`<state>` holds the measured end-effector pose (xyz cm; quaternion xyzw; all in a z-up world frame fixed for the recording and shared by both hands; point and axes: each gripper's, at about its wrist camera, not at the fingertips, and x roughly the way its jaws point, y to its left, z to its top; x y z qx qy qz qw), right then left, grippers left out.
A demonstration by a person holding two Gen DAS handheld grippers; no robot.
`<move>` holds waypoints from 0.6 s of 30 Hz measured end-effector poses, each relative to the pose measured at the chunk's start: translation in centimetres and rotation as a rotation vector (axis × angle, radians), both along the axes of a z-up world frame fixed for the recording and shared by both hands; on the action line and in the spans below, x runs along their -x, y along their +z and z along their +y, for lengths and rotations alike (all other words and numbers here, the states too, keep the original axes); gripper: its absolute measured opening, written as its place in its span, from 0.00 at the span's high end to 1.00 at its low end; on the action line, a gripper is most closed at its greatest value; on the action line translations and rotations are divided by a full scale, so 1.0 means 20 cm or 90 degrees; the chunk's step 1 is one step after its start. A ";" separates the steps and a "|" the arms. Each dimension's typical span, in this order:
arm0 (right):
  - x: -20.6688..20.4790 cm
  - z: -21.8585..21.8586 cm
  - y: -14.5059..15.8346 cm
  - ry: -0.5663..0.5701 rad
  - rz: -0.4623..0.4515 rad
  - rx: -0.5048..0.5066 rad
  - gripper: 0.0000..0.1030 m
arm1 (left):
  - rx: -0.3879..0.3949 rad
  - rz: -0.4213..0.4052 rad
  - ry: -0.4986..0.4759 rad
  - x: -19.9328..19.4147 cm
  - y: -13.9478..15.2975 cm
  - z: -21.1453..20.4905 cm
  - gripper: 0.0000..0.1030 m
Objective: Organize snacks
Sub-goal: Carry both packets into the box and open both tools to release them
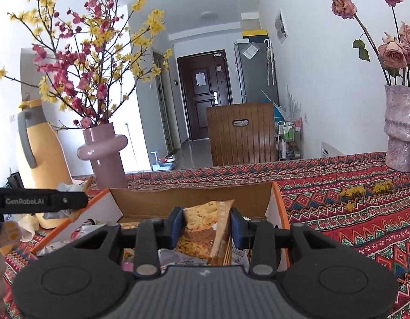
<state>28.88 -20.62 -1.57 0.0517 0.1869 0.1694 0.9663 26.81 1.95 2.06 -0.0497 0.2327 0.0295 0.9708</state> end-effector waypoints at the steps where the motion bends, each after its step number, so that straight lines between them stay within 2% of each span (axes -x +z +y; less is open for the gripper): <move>1: 0.00 0.00 0.00 -0.001 0.002 0.002 0.64 | 0.001 0.002 0.002 0.00 0.00 0.00 0.37; 5: 0.00 0.00 -0.01 -0.003 0.009 0.002 0.61 | 0.007 -0.015 0.017 0.02 -0.01 0.02 0.22; 6: 0.00 0.00 -0.01 -0.003 0.010 0.002 0.58 | 0.007 -0.023 0.020 0.03 0.00 0.02 0.13; 7: 0.00 -0.01 -0.01 -0.002 0.010 0.001 0.53 | 0.005 -0.034 0.022 0.04 0.01 0.02 0.06; 8: 0.01 -0.01 -0.01 -0.002 0.009 0.001 0.49 | 0.002 -0.043 0.023 0.06 0.01 0.01 0.03; 9: 0.01 -0.01 -0.01 -0.002 0.008 -0.001 0.38 | 0.003 -0.050 0.023 0.07 0.02 0.01 0.00; 10: 0.02 -0.01 0.00 -0.006 0.005 -0.001 0.23 | 0.005 -0.055 0.021 0.08 0.03 0.01 0.00; 12: 0.04 -0.02 0.00 -0.018 -0.005 0.002 0.03 | 0.007 -0.062 0.012 0.09 0.04 0.01 0.00; 13: 0.04 -0.02 0.00 -0.025 -0.012 0.001 0.00 | 0.004 -0.066 0.012 0.10 0.05 0.01 0.00; 18: 0.07 -0.04 0.02 -0.036 -0.026 -0.005 0.00 | 0.000 -0.079 0.017 0.14 0.08 -0.01 0.00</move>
